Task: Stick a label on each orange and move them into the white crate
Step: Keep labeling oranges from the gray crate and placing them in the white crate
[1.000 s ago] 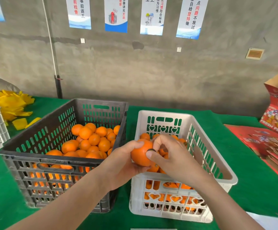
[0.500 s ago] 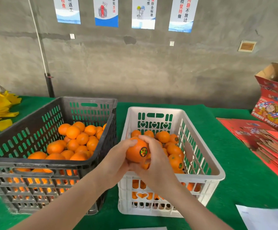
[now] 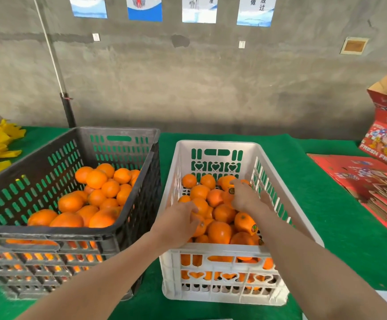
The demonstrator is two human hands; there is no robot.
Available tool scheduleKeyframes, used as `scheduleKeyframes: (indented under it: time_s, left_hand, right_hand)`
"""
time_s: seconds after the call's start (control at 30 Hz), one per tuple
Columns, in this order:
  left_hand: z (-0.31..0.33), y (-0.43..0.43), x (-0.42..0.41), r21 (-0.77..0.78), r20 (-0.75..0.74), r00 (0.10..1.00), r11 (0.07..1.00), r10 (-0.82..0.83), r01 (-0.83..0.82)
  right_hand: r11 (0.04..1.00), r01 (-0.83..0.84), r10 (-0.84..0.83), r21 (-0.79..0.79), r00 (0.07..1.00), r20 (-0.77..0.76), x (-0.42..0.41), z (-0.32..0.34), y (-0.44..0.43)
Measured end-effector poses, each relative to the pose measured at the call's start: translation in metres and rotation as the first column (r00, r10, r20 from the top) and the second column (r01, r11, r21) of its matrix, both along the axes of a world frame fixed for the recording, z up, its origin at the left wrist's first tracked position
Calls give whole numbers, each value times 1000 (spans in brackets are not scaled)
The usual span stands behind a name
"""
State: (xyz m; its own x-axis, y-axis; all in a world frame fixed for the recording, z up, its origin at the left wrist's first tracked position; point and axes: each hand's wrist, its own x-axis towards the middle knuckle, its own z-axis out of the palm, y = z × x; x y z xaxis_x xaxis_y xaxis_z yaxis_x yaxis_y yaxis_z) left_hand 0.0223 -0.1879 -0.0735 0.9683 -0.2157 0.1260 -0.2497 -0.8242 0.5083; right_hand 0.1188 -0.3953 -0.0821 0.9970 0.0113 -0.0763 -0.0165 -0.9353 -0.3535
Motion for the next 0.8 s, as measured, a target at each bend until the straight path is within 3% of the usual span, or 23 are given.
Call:
scheduleKeyframes:
  time_s: [0.13, 0.23, 0.3, 0.37, 0.43, 0.5, 0.53, 0.6, 0.67, 0.73, 0.8]
  left_hand:
    - [-1, 0, 0, -17, 2, 1000, 1000, 3, -3]
    - [2, 0, 0, -20, 2, 1000, 1000, 9, -9]
    - [6, 0, -2, -9, 20, 1000, 1000, 7, -6]
    - [11, -1, -6, -6, 47, 999, 1000, -2, 2]
    - [13, -1, -11, 3, 134, 991, 1000, 3, -3]
    - [10, 1, -18, -61, 239, 970, 997, 51, -37]
    - [9, 3, -22, -128, 275, 958, 991, 82, -48]
    - [5, 3, -33, -316, 281, 949, 948, 144, -50]
    - [-1, 6, -51, -508, 273, 932, 858, 240, -73]
    - [-11, 13, -75, -605, 340, 876, 792, 341, -74]
    - [-30, 22, -102, -579, 435, 820, 813, 371, -61]
  right_hand:
    - [997, 59, -62, -49, 996, -60, 2, -9, 4]
    - [995, 63, -77, 83, 981, 180, -17, 16, 17]
    - [967, -88, -38, 241, 880, 473, -47, 37, 33]
    - [871, -380, 38, 311, 683, 730, -95, 47, 51]
    - [749, -613, 191, 252, 563, 804, -148, 32, 65]
    - [673, -694, 393, 257, 629, 671, -190, -2, 72]
    - [677, -684, 504, 270, 699, 508, -203, -21, 74]
    - [772, -598, 608, 215, 793, 26, -214, -58, 74]
    - [826, -553, 559, 106, 781, -279, -214, -90, 71]
    - [834, -545, 538, 87, 767, -351, -213, -107, 73]
    - [838, -541, 528, 68, 773, -352, -213, -120, 79]
